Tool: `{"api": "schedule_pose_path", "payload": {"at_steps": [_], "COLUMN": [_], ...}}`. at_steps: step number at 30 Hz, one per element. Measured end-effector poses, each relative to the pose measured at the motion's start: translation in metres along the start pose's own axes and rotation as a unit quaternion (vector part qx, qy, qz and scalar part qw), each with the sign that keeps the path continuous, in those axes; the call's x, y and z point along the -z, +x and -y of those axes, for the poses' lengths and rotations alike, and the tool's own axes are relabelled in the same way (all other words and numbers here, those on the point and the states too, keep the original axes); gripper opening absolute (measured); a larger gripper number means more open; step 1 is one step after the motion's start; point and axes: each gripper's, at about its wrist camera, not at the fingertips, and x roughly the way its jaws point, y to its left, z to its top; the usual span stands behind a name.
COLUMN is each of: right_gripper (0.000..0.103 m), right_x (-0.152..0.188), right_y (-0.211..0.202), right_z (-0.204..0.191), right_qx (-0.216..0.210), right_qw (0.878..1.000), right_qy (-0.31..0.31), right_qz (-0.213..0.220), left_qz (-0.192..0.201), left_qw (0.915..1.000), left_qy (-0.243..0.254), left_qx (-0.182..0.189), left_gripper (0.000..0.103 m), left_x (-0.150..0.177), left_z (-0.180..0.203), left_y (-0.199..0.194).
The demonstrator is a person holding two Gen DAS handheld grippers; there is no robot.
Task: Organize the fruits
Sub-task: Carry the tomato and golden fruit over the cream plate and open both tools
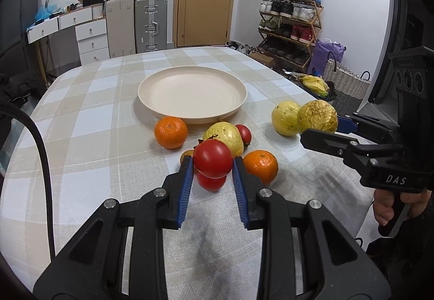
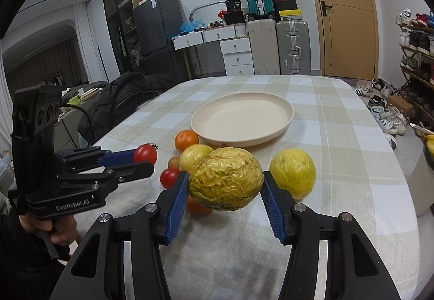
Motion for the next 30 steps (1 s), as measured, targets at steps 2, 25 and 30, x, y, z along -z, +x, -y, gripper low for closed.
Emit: {"api": "schedule_pose_path", "payload": {"at_steps": [2,25,30], "right_gripper": [0.054,0.054,0.054], "right_x": [-0.006,-0.046,-0.056], "right_y": [0.003,0.031,0.037], "right_z": [-0.003,0.007,0.009], "right_qx": [-0.002,0.003,0.008], "right_qw": [1.0,1.0,0.999], "right_qy": [0.0,0.028,0.029], "right_qz": [0.003,0.013,0.013], "left_qz": [0.004,0.044,0.053], "left_qw": [1.0,0.9977,0.9972], "left_qy": [-0.004,-0.035,-0.034], "left_qx": [-0.003,-0.038,-0.04], "left_gripper": [0.026,0.027,0.027], "left_x": [-0.002,-0.036,-0.045], "left_z": [-0.003,-0.038,-0.038], "left_y": [-0.001,0.006,0.008]}}
